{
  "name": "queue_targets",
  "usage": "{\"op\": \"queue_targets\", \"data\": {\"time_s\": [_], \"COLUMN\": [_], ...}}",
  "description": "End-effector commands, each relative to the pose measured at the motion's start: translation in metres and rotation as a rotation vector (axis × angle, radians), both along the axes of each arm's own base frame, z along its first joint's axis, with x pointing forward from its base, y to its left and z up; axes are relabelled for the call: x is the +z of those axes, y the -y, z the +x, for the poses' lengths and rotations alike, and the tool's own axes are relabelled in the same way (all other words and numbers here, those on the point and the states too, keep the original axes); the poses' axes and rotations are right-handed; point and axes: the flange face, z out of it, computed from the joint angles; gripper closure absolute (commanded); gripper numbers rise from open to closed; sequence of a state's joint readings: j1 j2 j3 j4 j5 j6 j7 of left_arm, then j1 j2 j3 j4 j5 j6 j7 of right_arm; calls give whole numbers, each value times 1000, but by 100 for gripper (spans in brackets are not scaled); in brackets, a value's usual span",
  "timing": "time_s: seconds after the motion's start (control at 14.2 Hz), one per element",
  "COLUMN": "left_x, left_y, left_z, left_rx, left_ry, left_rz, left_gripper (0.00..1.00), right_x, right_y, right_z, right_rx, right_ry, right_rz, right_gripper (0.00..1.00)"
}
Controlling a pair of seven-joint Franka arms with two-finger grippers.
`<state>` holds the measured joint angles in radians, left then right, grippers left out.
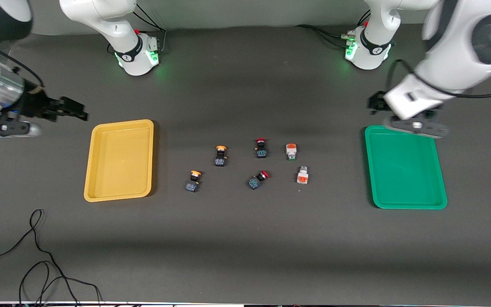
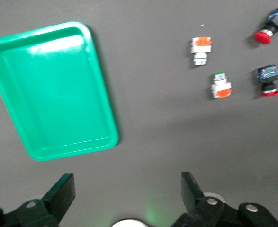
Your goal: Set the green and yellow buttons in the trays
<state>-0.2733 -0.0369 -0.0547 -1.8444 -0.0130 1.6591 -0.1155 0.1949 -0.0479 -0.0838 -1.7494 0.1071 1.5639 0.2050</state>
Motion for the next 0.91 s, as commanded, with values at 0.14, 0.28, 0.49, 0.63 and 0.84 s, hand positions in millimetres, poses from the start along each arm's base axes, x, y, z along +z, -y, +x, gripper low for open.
{"op": "queue_targets", "data": {"time_s": [0.14,0.28,0.49,0.63,0.84], "left_x": [-17,-21,-50,-77,-129], "left_y": [95,117,131,142,175], "left_z": [-26,-33,-44,-50,-54], "left_rx": [30,46,50,52,82], "left_ry": [31,46,63,70,58], "left_rz": [-54,-64,-69,-71,-56], "left_gripper": [0,0,0,0,0], "right_x": [-41,-76,-152,-208,-284], "right_y": [-161,-196,-201,-198,-196], "right_z": [20,19,31,51,79], "right_rx": [-58,-41,-58,-85,-125], "right_ry": [-98,-117,-138,-116,-42], "right_rz": [2,-22,-55,-70,-66], "right_gripper": [0,0,0,0,0]}}
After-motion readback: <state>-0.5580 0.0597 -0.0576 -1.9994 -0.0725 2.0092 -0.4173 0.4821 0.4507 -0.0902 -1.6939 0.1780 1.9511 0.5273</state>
